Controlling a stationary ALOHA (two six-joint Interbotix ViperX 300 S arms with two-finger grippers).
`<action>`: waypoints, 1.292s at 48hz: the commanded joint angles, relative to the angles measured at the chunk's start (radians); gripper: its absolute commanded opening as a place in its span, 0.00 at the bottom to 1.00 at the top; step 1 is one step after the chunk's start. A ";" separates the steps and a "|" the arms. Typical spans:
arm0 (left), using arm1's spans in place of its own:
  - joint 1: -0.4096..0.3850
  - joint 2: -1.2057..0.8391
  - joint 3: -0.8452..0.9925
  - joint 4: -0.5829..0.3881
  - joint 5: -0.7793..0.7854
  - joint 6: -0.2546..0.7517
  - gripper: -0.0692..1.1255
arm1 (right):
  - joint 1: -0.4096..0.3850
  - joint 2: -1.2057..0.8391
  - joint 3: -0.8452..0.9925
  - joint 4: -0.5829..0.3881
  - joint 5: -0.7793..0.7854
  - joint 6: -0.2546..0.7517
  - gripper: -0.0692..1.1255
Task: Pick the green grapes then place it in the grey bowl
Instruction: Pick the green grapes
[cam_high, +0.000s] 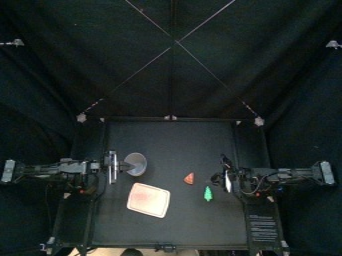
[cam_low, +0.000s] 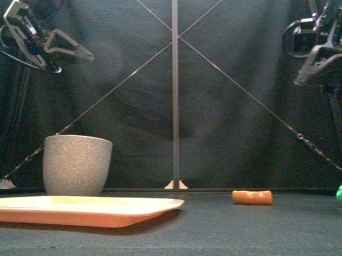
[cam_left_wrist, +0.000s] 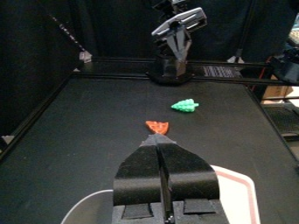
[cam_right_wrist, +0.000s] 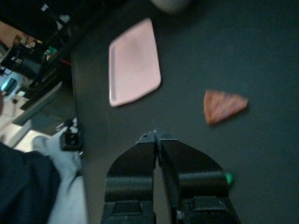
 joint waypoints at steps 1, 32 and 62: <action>0.015 0.006 -0.025 0.003 -0.003 0.002 0.16 | -0.002 0.008 -0.008 0.075 0.115 0.103 0.33; 0.067 0.006 0.000 0.006 -0.012 0.003 0.16 | 0.018 0.120 0.132 0.078 0.034 0.469 0.91; 0.067 0.005 0.025 0.005 -0.012 0.000 0.16 | 0.063 0.382 0.115 0.083 -0.115 0.499 0.91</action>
